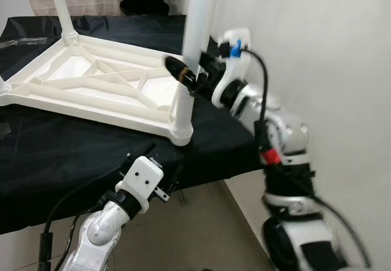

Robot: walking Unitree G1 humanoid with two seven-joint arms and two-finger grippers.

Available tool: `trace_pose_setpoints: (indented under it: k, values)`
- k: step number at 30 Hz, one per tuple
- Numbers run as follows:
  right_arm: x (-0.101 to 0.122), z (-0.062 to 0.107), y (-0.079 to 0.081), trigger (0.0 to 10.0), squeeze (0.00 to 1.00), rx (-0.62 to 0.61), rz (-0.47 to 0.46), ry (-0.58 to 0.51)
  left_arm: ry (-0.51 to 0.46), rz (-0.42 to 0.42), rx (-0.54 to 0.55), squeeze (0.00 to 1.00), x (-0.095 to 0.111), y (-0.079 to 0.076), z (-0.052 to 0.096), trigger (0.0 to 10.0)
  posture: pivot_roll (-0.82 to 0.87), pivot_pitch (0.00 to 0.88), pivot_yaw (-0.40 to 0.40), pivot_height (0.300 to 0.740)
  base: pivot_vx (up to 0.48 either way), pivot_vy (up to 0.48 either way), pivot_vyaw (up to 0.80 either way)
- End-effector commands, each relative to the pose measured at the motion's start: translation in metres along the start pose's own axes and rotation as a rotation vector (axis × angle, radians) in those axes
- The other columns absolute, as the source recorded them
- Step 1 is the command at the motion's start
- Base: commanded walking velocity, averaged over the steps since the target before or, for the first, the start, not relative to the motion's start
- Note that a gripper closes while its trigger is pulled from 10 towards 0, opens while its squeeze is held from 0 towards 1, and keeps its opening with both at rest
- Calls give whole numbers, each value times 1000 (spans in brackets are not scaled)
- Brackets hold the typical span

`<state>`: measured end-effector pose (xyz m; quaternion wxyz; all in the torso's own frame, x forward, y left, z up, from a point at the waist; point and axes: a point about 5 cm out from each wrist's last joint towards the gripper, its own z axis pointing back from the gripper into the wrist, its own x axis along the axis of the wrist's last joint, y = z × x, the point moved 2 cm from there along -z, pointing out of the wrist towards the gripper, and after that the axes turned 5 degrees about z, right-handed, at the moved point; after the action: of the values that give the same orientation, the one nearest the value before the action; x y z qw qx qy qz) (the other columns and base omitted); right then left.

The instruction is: Building children table

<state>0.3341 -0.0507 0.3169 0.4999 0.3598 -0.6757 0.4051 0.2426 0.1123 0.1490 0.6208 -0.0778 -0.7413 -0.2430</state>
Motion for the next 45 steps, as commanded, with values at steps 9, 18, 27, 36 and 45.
trace_pose_setpoints:
  k: [9, 18, 27, 36, 45]
  values:
    - [13, 22, 13, 10000, 1000, 494, 130, 84, -6, 25, -11, 0, 8, -10, 8, 10000, 59, 166, -163, 740, 0, 0, 0]
    - [2, 11, 8, 10000, 1000, 564, 107, 159, 4, 35, -16, 0, 12, -13, 15, 10000, 56, 196, -158, 740, 0, 0, 0]
    - [-5, -4, 18, 0, 1000, 615, 15, 116, 9, 39, -17, 0, 14, -14, 16, 10000, 63, 201, -156, 740, 0, 0, 0]
    - [4, -1, 10, 0, 0, 657, -33, 101, 12, 39, -14, 0, 14, -13, 15, 10000, 52, 196, -157, 740, 0, 0, 0]
    - [-4, 0, -2, 0, 0, 477, -163, 53, 15, 43, -17, 0, 13, -13, 12, 10000, 49, 177, -154, 740, 0, 0, 0]
